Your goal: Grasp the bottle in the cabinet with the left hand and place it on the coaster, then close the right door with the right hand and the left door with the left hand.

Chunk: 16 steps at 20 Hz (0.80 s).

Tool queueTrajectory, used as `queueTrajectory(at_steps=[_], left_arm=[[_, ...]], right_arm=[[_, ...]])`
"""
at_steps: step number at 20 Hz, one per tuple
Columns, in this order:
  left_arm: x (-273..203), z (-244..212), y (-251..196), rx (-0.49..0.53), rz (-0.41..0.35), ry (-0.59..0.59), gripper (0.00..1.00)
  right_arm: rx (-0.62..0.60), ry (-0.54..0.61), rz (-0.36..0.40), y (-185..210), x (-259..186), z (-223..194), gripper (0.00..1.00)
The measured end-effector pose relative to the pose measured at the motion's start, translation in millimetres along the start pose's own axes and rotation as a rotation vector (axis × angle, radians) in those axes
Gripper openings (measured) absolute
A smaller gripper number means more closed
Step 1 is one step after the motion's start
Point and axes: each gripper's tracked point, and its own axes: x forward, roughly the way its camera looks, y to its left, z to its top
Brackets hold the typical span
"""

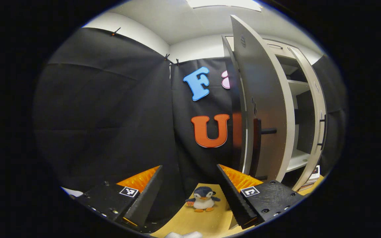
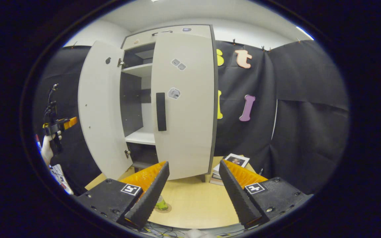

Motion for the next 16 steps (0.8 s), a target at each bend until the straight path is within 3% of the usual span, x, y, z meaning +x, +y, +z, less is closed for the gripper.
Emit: queueTrajectory(at_steps=[1, 5, 8, 13, 15, 16], left_arm=[[4.6, 2.0, -6.6, -0.001, -0.01, -0.003, 0.96], [13.0, 5.1, -32.6, 0.0, -0.036, -0.012, 0.96], [9.9, 9.9, -29.8, 0.023, -0.006, -0.04, 0.87], [4.4, 10.4, -48.7, 0.02, -0.048, -0.037, 0.9], [0.6, 12.1, -61.0, 0.02, -0.06, -0.035, 0.86], [-1.7, 12.2, -70.2, 0.023, -0.069, -0.036, 0.89]], right_arm=[[0.0, 0.002, 0.003, 0.9, -1.6, -1.9, 0.99], [0.003, 0.009, 0.024, 4.5, -1.1, -3.0, 0.99], [0.005, 0.004, 0.045, 5.7, -0.2, 0.2, 0.99], [0.008, 0.0, 0.08, 2.6, 10.4, 4.3, 0.99], [0.016, 0.001, 0.092, 1.1, 15.0, 5.7, 0.99], [0.019, 0.002, 0.096, 0.7, 17.9, 5.8, 0.99]])
